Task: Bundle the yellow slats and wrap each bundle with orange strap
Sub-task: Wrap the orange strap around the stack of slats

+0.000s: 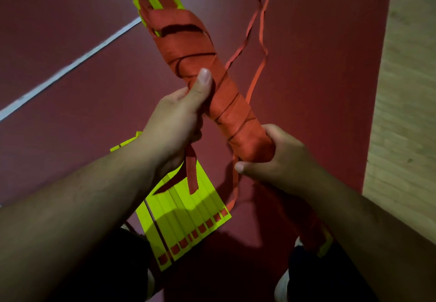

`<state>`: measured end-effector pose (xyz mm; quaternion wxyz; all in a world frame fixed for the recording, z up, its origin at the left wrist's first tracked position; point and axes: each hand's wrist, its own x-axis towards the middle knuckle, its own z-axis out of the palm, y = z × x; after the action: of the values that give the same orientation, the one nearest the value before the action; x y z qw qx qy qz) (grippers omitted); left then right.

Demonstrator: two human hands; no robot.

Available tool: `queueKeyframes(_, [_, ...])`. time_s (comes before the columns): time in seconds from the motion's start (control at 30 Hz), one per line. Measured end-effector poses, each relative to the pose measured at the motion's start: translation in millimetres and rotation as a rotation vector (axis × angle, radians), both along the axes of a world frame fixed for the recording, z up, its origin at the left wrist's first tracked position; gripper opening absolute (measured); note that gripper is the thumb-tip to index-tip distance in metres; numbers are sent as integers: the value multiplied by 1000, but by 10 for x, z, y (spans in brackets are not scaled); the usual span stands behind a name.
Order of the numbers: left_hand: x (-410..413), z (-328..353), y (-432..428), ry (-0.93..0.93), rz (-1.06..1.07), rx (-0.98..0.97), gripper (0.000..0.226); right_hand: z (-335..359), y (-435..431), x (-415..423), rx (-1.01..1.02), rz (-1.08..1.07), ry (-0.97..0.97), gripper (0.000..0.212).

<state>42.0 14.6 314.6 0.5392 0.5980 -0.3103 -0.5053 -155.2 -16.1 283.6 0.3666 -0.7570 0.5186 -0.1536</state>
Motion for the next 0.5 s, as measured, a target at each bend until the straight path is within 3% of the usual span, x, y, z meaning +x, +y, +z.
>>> queueKeyframes(0.2, [50, 151, -5, 227, -26, -87, 42, 123, -23, -33, 554, 179, -378, 38])
queueKeyframes(0.33, [95, 180, 7, 345, -114, -173, 49, -2, 78, -8, 924, 324, -491, 84])
queueKeyframes(0.4, [134, 182, 1, 389, -162, -201, 51, -19, 126, 13, 945, 336, -462, 72])
queueKeyframes(0.5, [183, 169, -26, 372, -126, -152, 51, -1, 123, 45, 740, 241, -372, 37])
